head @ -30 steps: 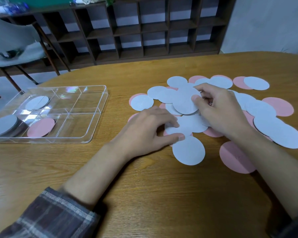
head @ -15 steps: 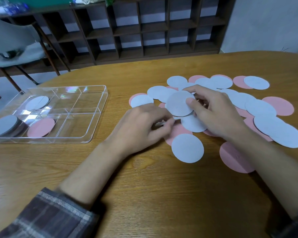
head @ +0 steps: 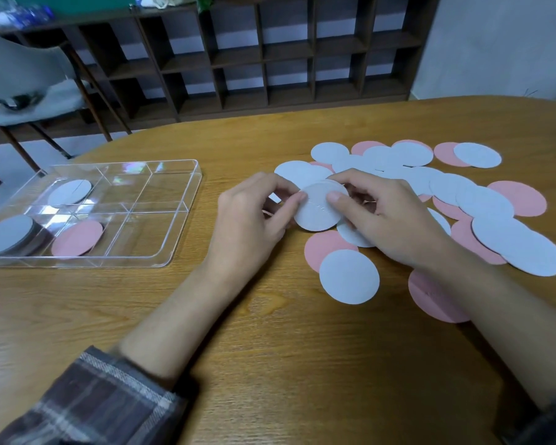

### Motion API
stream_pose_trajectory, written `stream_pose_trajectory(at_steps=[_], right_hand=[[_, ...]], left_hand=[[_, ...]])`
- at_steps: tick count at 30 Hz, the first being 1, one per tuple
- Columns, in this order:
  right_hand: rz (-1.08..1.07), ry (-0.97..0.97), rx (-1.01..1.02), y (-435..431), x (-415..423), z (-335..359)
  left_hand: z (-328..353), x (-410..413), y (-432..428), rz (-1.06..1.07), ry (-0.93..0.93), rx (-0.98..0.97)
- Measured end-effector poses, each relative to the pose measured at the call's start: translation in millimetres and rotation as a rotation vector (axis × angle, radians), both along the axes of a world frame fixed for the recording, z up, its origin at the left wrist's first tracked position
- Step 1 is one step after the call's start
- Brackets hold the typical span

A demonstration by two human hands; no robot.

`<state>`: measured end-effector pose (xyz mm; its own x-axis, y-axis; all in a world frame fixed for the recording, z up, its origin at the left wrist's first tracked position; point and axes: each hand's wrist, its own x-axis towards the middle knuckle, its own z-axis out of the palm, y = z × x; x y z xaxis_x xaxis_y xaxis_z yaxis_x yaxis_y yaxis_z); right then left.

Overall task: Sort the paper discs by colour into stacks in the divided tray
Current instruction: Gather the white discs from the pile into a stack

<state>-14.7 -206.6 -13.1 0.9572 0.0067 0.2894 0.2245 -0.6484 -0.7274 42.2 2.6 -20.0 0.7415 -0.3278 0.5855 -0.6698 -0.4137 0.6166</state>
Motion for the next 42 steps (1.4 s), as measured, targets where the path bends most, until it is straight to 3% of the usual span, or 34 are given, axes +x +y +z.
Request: stream_pose_trajectory(at_steps=[5, 10, 14, 21, 29, 35, 42], right_hand=[[-0.042, -0.051, -0.084, -4, 3, -3], [-0.111, -0.055, -0.050, -8, 7, -5], [-0.128, -0.043, -0.055, -8, 7, -5], [-0.127, -0.060, -0.058, -6, 5, -4], [-0.091, -0.040, -0.052, -3, 3, -1], [-0.047, -0.008, 0.054, -3, 3, -3], [-0.041, 0.008, 0.131, 0, 3, -4]], left_hand=[[4, -4, -2, -0.054, 0.051, 0.054], [-1, -13, -5, -0.385, 0.184, 0.336], [-6, -12, -4, -0.422, 0.182, 0.456], [1, -10, -3, -0.459, 0.290, 0.392], [3, 4, 1, -0.453, 0.562, -0.010], [2, 9, 2, -0.270, 0.523, -0.183], [-2, 7, 2, -0.096, 0.368, -0.111]])
